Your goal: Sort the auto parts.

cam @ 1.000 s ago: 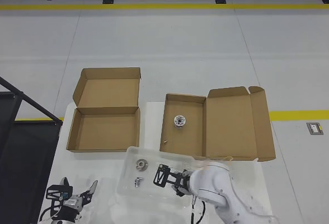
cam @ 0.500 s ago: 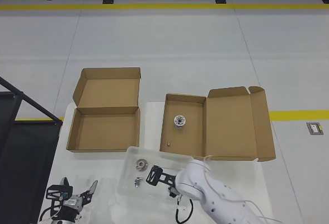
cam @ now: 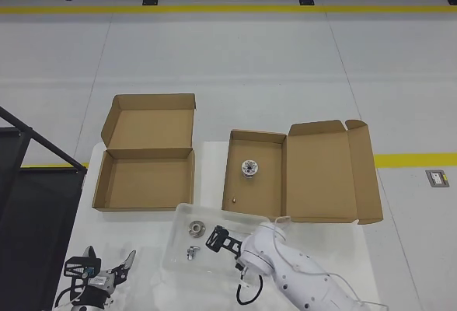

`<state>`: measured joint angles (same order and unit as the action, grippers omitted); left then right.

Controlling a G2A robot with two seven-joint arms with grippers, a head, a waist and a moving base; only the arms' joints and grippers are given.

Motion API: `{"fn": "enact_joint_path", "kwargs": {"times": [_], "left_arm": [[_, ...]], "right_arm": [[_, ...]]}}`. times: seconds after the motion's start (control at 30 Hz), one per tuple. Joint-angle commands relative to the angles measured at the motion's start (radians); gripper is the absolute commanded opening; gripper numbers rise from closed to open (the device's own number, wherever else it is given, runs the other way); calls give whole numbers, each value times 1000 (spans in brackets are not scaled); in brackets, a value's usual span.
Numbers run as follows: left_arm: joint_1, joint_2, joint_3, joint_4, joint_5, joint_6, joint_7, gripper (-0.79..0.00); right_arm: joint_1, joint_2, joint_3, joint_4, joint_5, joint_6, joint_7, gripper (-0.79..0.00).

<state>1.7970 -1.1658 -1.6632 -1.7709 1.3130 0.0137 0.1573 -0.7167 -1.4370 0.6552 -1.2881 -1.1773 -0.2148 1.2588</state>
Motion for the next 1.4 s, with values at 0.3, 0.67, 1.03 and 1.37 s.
{"fn": "enact_joint_path", "kwargs": {"times": [0.3,0.67,1.03,1.37], "left_arm": [[0,0,0,0,0,0,0,0],[0,0,0,0,0,0,0,0],[0,0,0,0,0,0,0,0],[0,0,0,0,0,0,0,0]], "right_arm": [[-3,-11,-1,23,-14,4,1,-551],[3,-20,9,50,-22,1,0,-736],[-10,-4,90,-19,-4,-54,-62,-785],[-129,62,349,-177,105,-217,-319,-785]]}}
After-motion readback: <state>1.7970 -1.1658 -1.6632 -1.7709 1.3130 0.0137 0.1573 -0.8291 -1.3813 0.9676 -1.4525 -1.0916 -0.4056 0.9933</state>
